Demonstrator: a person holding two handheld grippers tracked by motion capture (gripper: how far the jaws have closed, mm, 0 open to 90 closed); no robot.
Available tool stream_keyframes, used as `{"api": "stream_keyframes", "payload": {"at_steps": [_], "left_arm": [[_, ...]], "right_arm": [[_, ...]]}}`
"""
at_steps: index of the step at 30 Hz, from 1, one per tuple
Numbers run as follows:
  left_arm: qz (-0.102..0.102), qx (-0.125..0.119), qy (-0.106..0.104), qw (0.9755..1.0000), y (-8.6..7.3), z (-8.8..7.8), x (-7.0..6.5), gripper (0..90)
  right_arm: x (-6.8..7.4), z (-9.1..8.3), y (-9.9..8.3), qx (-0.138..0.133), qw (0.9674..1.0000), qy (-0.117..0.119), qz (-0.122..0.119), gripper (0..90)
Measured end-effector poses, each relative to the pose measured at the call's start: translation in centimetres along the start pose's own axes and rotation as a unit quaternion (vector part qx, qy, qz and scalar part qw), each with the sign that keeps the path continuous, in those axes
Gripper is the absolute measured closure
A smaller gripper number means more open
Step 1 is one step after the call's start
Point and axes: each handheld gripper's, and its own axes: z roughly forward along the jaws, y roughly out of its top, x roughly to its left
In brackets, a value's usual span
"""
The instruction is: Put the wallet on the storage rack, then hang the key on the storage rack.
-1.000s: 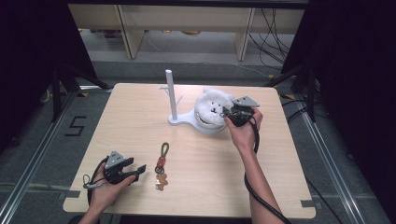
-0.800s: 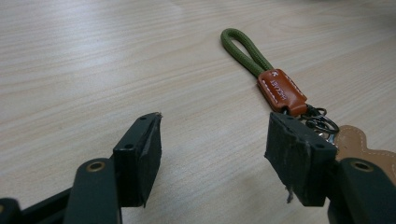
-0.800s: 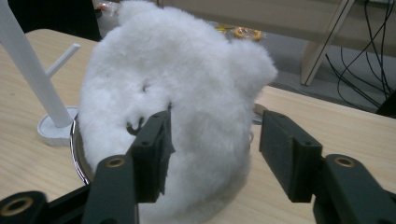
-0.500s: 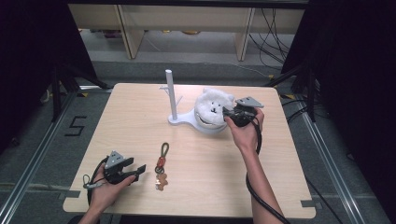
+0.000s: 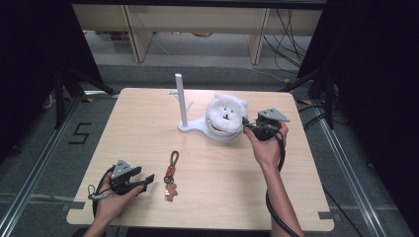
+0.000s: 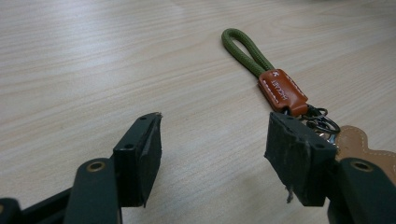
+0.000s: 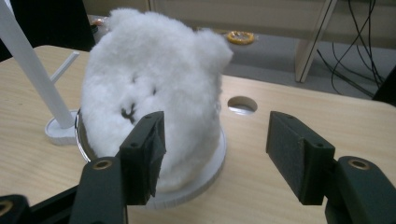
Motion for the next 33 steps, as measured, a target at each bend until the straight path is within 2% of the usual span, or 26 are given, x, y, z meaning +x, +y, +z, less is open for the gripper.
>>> {"api": "stream_keyframes", "payload": {"at_steps": [1, 3, 4, 5, 6, 7, 10, 11, 12, 13, 14, 15, 17, 19, 21, 22, 24, 25, 29, 31, 33], "left_arm": [[0.000, 0.000, 0.000, 1.0000, 0.0, 0.0, 0.0, 35.4], [0.000, -0.002, -0.001, 1.0000, 0.0, 0.1, -0.1, 35.4], [0.000, -0.002, -0.001, 1.0000, 0.0, 0.1, -0.1, 35.4], [0.002, -0.003, -0.004, 1.0000, 0.1, 0.2, -0.1, 35.4], [0.003, -0.002, -0.003, 1.0000, 0.1, 0.2, -0.1, 35.4], [0.003, 0.000, 0.000, 1.0000, 0.1, 0.2, -0.2, 35.3], [0.003, 0.000, 0.001, 1.0000, 0.1, 0.2, -0.3, 35.4], [0.002, 0.000, 0.001, 1.0000, 0.1, 0.2, -0.3, 35.4], [0.001, -0.002, -0.003, 1.0000, 0.1, 0.3, -0.2, 35.4], [0.001, -0.002, -0.003, 1.0000, 0.1, 0.3, -0.2, 35.3], [0.000, -0.002, 0.001, 1.0000, 0.1, 0.3, -0.1, 35.4], [0.000, -0.002, 0.001, 1.0000, 0.1, 0.3, -0.1, 35.4], [-0.004, -0.004, -0.001, 1.0000, 0.2, 0.3, -0.1, 35.4], [-0.004, -0.007, -0.005, 1.0000, 0.2, 0.4, -0.1, 35.5], [0.001, -0.010, -0.004, 0.9999, 0.5, 0.4, 0.0, 35.8], [-0.002, -0.013, -0.008, 0.9999, 0.7, 0.3, 0.0, 35.8], [-0.004, -0.015, -0.012, 0.9998, 1.0, 0.1, -0.1, 35.8], [-0.005, -0.015, -0.015, 0.9998, 1.2, 0.1, -0.2, 35.8], [-0.002, -0.003, -0.022, 0.9998, 2.2, -0.1, -0.8, 35.8], [-0.001, 0.019, -0.035, 0.9992, 2.8, 0.0, -1.4, 35.9], [0.002, 0.027, -0.037, 0.9989, 3.1, 0.0, -1.5, 35.9]], "right_arm": [[-0.3, -0.2, -0.2, 0.002, 0.9999, 0.004, -0.012, 38.6], [0.0, -0.8, -0.7, 0.009, 0.9999, 0.002, 0.006, 38.7], [-0.4, -0.9, -0.9, 0.007, 0.9999, 0.006, -0.010, 38.7], [-0.4, -1.2, -1.2, 0.011, 0.9998, 0.011, -0.009, 39.1], [0.0, -1.7, -1.5, 0.018, 0.9996, 0.008, 0.018, 39.9], [-0.4, -1.7, -1.7, 0.008, 0.9999, 0.012, -0.002, 40.8], [-0.4, -2.4, -2.3, 0.014, 0.9998, 0.015, 0.006, 41.5], [0.0, -3.1, -2.8, 0.025, 0.9994, 0.013, 0.022, 41.6], [-0.4, -3.2, -3.1, 0.015, 0.9997, 0.018, 0.004, 41.6], [-0.4, -3.2, -3.1, 0.015, 0.9997, 0.018, 0.004, 41.6], [-0.3, -3.7, -3.7, 0.021, 0.9995, 0.017, 0.016, 41.5], [-0.3, -3.7, -3.7, 0.021, 0.9995, 0.017, 0.016, 41.5], [-0.5, -3.9, -4.8, 0.026, 0.9994, 0.022, 0.012, 41.4], [-0.1, -4.0, -5.5, 0.032, 0.9987, 0.020, 0.034, 41.2], [-0.3, -4.1, -5.7, 0.044, 0.9983, 0.021, 0.031, 41.0], [-0.8, -4.1, -5.7, 0.040, 0.9987, 0.025, 0.017, 41.0], [-0.9, -4.2, -5.8, 0.041, 0.9988, 0.023, 0.017, 41.0], [-0.9, -4.4, -5.8, 0.042, 0.9986, 0.020, 0.025, 41.0], [-1.3, -4.7, -5.9, 0.042, 0.9985, 0.025, 0.024, 41.0], [-1.6, -5.0, -5.9, 0.047, 0.9982, 0.023, 0.027, 41.0], [-1.8, -5.1, -6.0, 0.050, 0.9984, 0.014, 0.024, 41.0]]}}
